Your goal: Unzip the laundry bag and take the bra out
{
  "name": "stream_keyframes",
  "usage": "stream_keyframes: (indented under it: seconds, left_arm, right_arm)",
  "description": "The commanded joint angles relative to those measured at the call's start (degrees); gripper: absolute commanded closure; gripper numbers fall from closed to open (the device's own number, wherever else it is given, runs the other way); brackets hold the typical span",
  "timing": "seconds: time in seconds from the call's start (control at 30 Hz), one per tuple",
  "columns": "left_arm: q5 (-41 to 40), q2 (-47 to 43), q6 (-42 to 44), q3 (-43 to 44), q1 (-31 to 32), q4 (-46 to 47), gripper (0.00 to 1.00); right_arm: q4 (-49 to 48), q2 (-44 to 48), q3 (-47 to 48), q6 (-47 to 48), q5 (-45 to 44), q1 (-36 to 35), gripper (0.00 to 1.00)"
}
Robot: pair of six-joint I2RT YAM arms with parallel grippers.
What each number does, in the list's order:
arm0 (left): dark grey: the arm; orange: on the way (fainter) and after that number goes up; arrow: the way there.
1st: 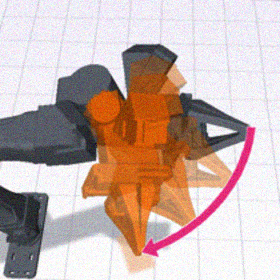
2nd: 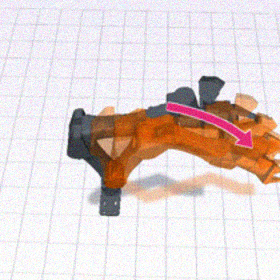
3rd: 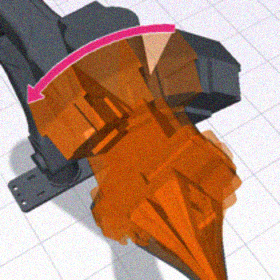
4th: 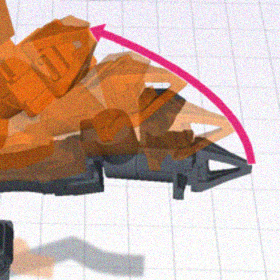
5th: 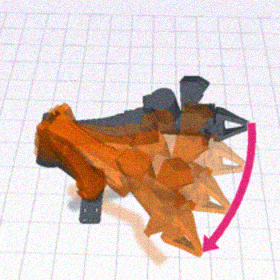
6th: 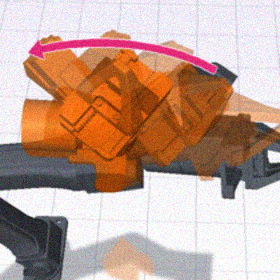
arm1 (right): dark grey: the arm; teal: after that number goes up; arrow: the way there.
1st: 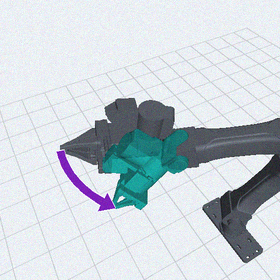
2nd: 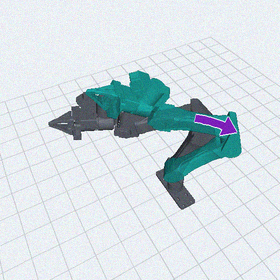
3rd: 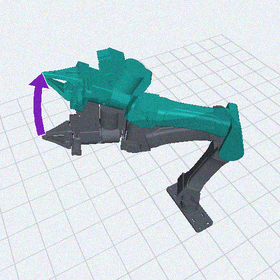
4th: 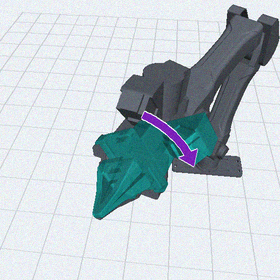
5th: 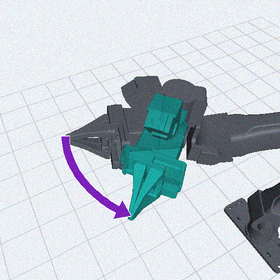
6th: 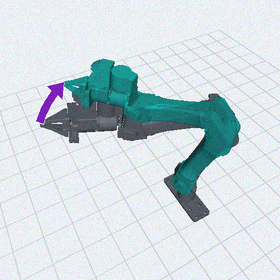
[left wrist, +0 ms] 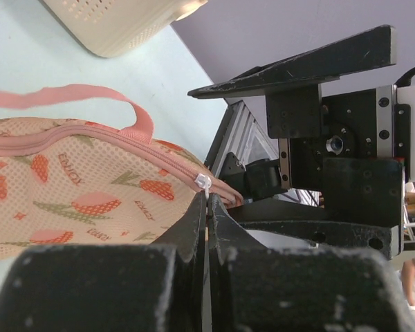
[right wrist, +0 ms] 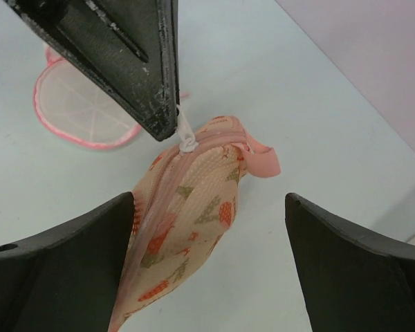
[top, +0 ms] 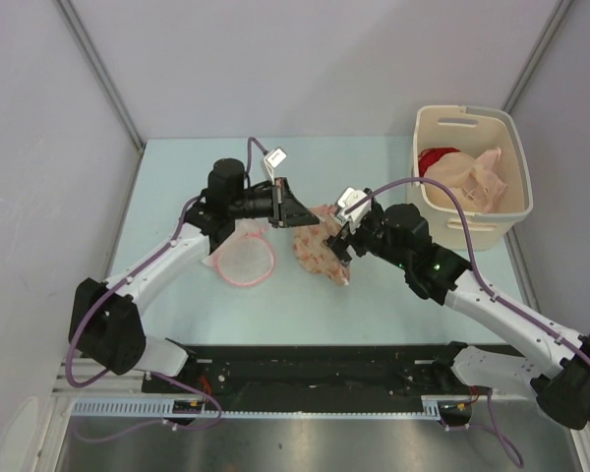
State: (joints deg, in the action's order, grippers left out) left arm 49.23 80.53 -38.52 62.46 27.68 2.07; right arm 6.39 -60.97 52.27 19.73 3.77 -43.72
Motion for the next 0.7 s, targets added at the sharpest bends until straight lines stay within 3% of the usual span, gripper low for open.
stream_keyframes:
  seconds: [0.0,0.1,0.13,0.17,0.2,0.37,0.5,0.67]
  left_arm:
    - [0.78,-0.73,0.03,-0.67,0.88,3.47,1.0]
    - [-0.28,-1.51,0.38,-0.67,0.97,2.68,1.0]
    - [-0.8,-1.61,0.73,-0.32,0.97,2.42,0.99]
    - [-1.15,-1.69,1.08,-0.14,0.97,1.63,1.0]
    - [-1.42,-1.52,1.34,0.03,0.88,1.45,1.0]
    - [-2.65,-0.38,3.8,2.32,0.53,-1.61,1.0]
    - [-0.9,1.19,3.63,1.45,-4.82,0.21,1.0]
    - [2.1,4.37,2.57,-1.37,-10.62,3.03,1.0]
  right_arm:
    - [-1.21,-0.55,2.13,-3.72,-3.76,-0.22,0.1]
    - [-1.82,-0.38,2.13,-7.06,-7.71,-0.39,0.33]
    - [-2.08,-0.38,2.13,-8.03,-8.16,-0.31,0.67]
    - [-2.09,-0.38,2.05,-9.86,-8.25,-0.31,0.88]
    - [-2.26,-0.64,2.13,-10.67,-7.99,-0.31,1.0]
    - [-4.98,0.67,-0.41,-9.36,-6.32,-1.36,1.0]
    - [-8.23,7.33,-5.15,-7.77,-8.16,-1.02,1.0]
    - [-8.86,16.13,-13.41,-7.07,-1.4,2.94,1.0]
